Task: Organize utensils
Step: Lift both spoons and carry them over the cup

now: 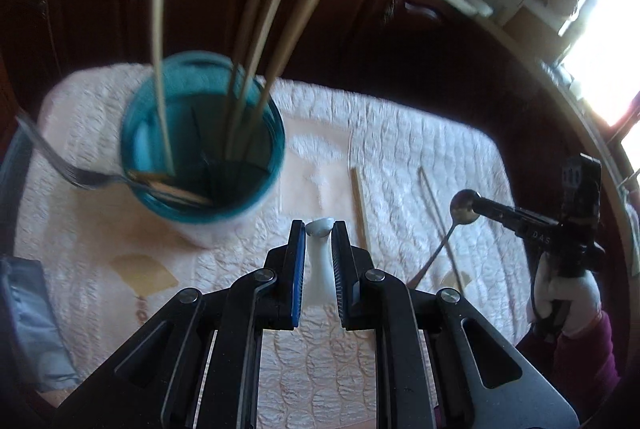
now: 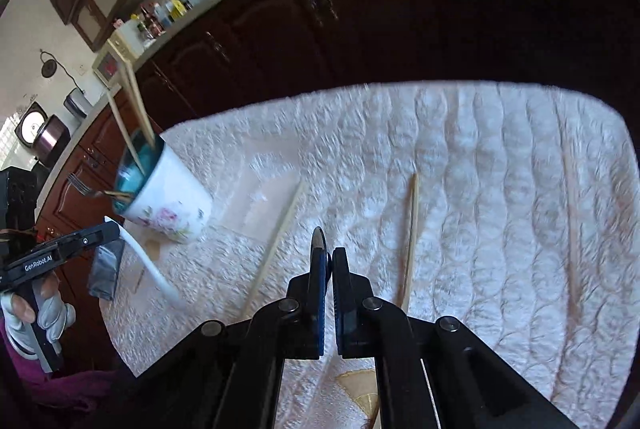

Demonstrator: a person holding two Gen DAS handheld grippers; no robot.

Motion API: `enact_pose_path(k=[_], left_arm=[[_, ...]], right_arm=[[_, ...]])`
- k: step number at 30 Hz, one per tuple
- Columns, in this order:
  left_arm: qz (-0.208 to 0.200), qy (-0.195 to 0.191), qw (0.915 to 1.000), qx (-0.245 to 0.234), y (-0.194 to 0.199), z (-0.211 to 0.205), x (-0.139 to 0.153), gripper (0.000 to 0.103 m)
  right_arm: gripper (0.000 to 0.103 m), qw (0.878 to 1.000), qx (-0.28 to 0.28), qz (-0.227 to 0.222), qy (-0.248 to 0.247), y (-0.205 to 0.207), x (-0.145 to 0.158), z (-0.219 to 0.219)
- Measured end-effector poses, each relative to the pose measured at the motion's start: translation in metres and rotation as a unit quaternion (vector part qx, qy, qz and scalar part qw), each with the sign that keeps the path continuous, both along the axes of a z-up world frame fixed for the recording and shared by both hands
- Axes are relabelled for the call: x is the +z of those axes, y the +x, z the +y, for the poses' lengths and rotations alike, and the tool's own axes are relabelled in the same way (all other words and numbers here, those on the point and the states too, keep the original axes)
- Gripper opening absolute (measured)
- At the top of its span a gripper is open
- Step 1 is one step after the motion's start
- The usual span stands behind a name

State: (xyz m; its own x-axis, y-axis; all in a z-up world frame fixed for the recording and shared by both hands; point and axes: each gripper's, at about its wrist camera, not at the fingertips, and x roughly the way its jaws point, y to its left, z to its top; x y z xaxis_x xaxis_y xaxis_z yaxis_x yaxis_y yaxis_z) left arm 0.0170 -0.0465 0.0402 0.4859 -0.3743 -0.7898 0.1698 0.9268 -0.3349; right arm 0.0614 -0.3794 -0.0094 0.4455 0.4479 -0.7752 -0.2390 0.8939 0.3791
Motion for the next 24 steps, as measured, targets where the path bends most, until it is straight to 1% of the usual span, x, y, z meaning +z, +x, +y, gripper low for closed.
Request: enact_pose_path(k=[4,9,11,16,20,24], left_arm=[[-0.017,-0.02,0.9996,0.014,-0.001,0.02,0.027,0.012],[-0.052,-0.025,0.9978,0.032,0.002,0.042,0.065,0.012],[-0.069,-0.021,0.9963,0.047,0.005,0.056,0.082,0.012],[-0.113,-0.011,0.99,0.084,0.017,0.083,0.112,0.012],[-0.127,0.01,0.9868,0.099,0.027,0.093,0.116,0.012],[-0.12,0.03,0.9863,0.109,0.043,0.101,0.104,0.012]], right_arm=[[0.003,1.0,0.009,-0.028,0.006,0.002,0.031,0.007],[0.003,0.997,0.027,-0.071,0.018,0.012,0.073,0.034],[0.003,0.995,0.034,-0.087,0.022,0.021,0.088,0.049],[0.003,0.991,0.048,-0.123,0.024,0.041,0.12,0.094],[0.003,0.989,0.06,-0.137,0.019,0.059,0.131,0.128],[0.003,0.987,0.07,-0.144,0.003,0.071,0.13,0.159]])
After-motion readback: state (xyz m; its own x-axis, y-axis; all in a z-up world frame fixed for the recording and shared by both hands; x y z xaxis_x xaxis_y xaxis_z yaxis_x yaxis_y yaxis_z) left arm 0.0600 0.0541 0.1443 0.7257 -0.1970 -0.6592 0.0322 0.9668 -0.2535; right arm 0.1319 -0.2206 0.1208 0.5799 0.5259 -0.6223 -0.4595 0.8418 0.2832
